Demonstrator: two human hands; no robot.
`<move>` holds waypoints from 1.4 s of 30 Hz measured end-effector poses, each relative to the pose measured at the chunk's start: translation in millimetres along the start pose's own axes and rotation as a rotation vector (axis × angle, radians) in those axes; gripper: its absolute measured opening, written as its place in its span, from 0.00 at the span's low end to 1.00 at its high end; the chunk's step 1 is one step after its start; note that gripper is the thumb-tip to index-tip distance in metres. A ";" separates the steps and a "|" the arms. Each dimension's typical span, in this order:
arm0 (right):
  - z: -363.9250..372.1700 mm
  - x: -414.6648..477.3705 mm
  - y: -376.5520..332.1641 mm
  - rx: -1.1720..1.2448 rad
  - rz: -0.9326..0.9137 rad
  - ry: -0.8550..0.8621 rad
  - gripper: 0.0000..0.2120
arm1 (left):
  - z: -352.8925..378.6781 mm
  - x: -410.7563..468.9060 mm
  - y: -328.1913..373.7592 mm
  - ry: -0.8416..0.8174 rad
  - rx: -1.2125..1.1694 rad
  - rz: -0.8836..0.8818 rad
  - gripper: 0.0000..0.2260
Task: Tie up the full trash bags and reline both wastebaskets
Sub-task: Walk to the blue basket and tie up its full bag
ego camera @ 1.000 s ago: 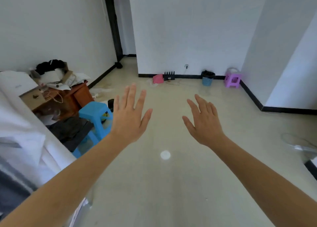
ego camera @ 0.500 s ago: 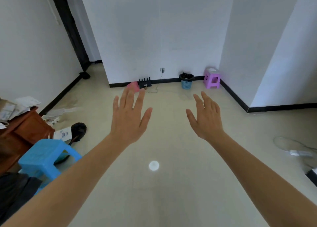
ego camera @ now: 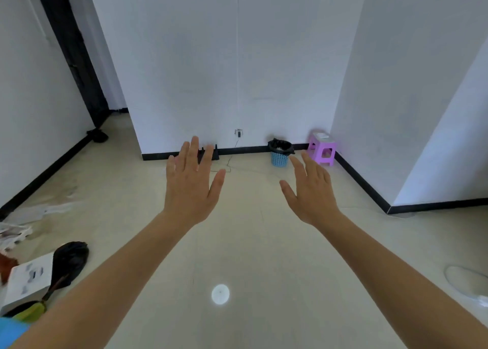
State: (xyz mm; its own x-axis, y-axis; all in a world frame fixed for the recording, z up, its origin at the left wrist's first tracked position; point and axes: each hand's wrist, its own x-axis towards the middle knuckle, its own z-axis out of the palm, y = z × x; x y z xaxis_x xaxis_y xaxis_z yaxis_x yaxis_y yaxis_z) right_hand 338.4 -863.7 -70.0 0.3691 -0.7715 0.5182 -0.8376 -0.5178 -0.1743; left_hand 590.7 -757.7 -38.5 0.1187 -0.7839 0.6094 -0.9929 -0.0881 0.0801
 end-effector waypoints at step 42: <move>531.2 856.9 393.4 -0.211 0.417 -0.187 0.33 | 766.4 882.0 -159.0 -0.362 -0.230 0.153 0.29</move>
State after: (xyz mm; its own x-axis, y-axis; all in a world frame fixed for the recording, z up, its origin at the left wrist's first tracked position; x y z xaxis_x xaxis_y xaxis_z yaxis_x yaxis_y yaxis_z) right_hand 539.1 -1924.9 -139.3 0.0352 -0.9600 0.2779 -0.9852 -0.0800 -0.1517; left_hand 846.4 -1906.2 -118.3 -0.0812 -0.9454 0.3157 -0.9660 0.1527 0.2088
